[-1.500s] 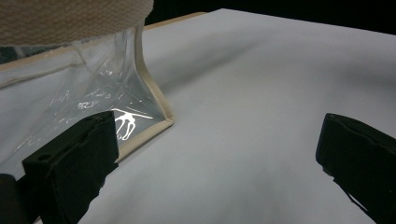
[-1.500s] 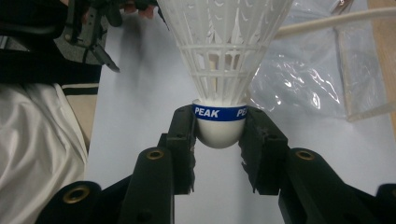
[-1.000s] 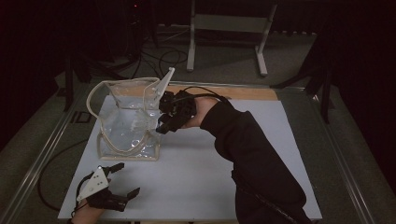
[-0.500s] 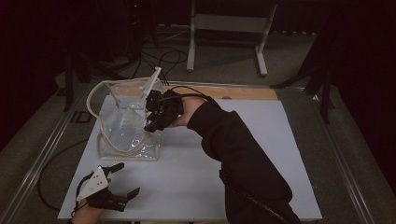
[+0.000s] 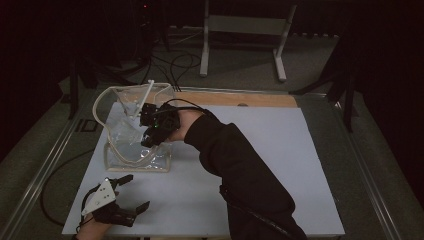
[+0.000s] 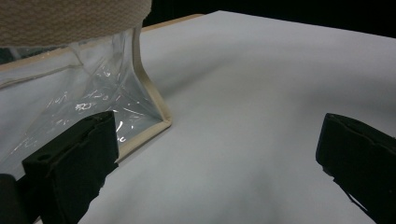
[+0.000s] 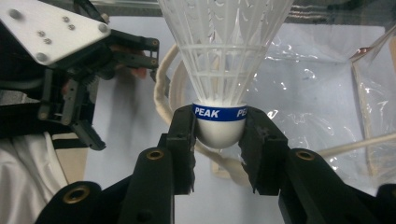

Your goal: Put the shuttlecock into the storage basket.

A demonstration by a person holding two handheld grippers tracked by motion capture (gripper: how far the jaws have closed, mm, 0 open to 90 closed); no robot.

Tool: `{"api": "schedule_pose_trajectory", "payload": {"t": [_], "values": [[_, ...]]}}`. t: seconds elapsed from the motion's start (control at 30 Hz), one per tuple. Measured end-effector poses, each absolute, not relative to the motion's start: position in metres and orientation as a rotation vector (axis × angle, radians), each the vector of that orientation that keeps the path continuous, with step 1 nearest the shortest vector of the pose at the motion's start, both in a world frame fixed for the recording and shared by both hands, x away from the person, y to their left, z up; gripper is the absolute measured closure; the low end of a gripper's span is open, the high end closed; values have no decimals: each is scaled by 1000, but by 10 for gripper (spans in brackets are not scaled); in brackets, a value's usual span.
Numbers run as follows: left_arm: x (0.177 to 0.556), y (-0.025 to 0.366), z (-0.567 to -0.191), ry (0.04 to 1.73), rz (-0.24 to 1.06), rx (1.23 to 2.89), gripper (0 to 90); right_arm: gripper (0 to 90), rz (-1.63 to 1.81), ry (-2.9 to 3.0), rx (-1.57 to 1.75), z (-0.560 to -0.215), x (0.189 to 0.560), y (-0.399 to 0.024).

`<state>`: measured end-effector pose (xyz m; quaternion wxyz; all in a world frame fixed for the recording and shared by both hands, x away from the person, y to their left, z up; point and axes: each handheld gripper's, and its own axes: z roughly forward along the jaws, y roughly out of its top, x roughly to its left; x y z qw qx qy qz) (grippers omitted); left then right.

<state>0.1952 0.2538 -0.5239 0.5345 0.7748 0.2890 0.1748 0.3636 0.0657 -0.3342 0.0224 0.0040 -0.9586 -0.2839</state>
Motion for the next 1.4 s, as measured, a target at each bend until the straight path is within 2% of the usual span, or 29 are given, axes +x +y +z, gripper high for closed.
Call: {"api": "schedule_pose_trajectory", "payload": {"t": [0.4,1.4], "values": [[196,254,-524,686,413,1847,4,662,-810,-2977,-48,-354,370,79],[196,254,-525,683,407,1849,4,660,-552,-3047,-134,-378,366,107]]}}
